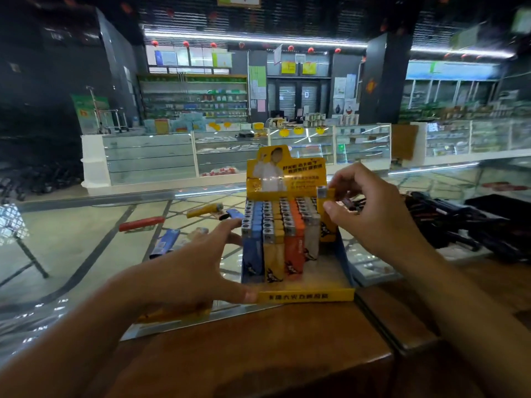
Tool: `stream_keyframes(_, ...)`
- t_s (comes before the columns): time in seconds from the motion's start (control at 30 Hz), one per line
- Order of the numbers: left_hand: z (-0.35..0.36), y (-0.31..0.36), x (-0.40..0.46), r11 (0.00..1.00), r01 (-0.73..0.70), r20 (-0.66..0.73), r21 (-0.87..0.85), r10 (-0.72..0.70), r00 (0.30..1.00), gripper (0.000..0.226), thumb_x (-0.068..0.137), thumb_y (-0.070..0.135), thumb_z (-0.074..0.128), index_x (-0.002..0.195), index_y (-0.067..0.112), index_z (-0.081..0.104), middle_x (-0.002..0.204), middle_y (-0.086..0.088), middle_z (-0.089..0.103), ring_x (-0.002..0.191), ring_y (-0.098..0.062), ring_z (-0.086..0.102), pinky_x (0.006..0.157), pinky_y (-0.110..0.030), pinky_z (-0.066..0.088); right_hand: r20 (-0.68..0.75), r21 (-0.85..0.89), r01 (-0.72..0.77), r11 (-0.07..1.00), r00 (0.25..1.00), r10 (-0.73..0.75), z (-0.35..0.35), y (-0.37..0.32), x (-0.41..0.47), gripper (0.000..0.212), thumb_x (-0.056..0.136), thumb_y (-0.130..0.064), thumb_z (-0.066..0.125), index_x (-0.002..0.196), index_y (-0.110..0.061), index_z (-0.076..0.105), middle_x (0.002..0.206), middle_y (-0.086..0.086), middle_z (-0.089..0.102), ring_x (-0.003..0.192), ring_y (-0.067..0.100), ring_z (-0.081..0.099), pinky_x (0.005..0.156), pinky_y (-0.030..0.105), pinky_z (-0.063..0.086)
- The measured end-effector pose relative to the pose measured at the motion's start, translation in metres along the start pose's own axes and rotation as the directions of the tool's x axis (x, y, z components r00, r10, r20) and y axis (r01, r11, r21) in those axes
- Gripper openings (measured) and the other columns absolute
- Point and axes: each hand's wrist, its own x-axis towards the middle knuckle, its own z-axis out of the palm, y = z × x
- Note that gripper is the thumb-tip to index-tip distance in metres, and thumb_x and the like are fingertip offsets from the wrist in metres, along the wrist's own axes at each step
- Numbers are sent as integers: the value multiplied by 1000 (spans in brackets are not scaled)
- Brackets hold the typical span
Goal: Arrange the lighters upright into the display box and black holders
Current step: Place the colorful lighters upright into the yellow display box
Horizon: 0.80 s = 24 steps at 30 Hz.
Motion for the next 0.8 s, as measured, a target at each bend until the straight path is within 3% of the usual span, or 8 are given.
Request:
stream_keyframes(0.13, 1, -2, 3, 1000, 1, -16, -13, -1, 1000, 116, 68, 52, 80, 152, 42, 1, 151, 21, 31, 131, -2, 26, 113, -34, 31, 58, -115, 5, 993, 998, 2, -4, 8, -5, 22, 85, -25, 74, 94, -32, 56, 95, -13, 60, 97, -5, 52, 71, 6, 36)
stream_keyframes(0.27, 1, -1, 3, 1000, -3, 1, -26, 3, 1000, 117, 63, 58, 77, 150, 45, 0, 124, 39, 25, 133, -2, 23, 115, -36, 26, 142, -138, -9, 990, 990, 29, -3, 13, -5, 17, 85, -29, 73, 92, -32, 58, 98, -13, 55, 102, -6, 47, 77, 19, 38)
stream_keyframes(0.37, 1, -4, 4, 1000, 18, -8, 1, -18, 1000, 124, 53, 65, 73, 152, 43, 0, 147, 26, 26, 145, -11, 18, 118, -41, 26, 162, -187, 43, 981, 987, -12, -1, 18, -4, 16, 85, -30, 73, 94, -28, 60, 93, -22, 49, 94, 8, 40, 77, 33, 35)
stream_keyframes(0.43, 1, -3, 4, 999, 28, -20, 18, -27, 999, 126, 52, 65, 72, 153, 42, 0, 157, 17, 21, 147, -14, 16, 119, -43, 26, 148, -227, 44, 973, 989, -11, -1, 20, -4, 17, 85, -32, 73, 95, -29, 60, 92, -20, 46, 92, 8, 33, 78, 34, 28)
stream_keyframes(0.57, 1, 0, 2, 999, -20, -48, 39, 22, 999, 111, 64, 57, 77, 149, 46, 6, 118, 40, 22, 127, -2, 23, 112, -37, 31, 153, -193, 15, 981, 988, 15, -1, 22, -5, 17, 84, -33, 71, 96, -31, 59, 92, -21, 43, 93, 7, 32, 81, 35, 29)
stream_keyframes(0.63, -4, -3, 0, 997, -59, -23, -50, 58, 998, 86, 68, 58, 76, 135, 57, 23, 112, 45, 27, 122, 2, 29, 106, -31, 34, 152, -166, -5, 986, 988, 30, -1, 22, -7, 16, 85, -33, 69, 97, -32, 60, 96, -21, 46, 98, 8, 34, 86, 38, 34)
stream_keyframes(0.7, -11, -8, -3, 974, -82, -36, -211, 76, 996, 67, 72, 66, 73, 128, 58, 37, 124, 39, 44, 127, 2, 40, 106, -31, 37, 123, -144, -25, 989, 991, 43, 1, 21, -8, 13, 87, -30, 66, 99, -32, 61, 99, -19, 50, 103, 10, 37, 92, 43, 38)
stream_keyframes(0.8, -15, -19, -1, 911, -92, -186, -402, 17, 982, 64, 81, 59, 62, 138, 35, 48, 130, 14, 60, 123, -7, 53, 108, -39, 42, 40, -78, -32, 996, 999, 35, 5, 12, -10, 13, 93, -22, 64, 105, -28, 63, 103, -18, 54, 110, 11, 42, 98, 43, 40)
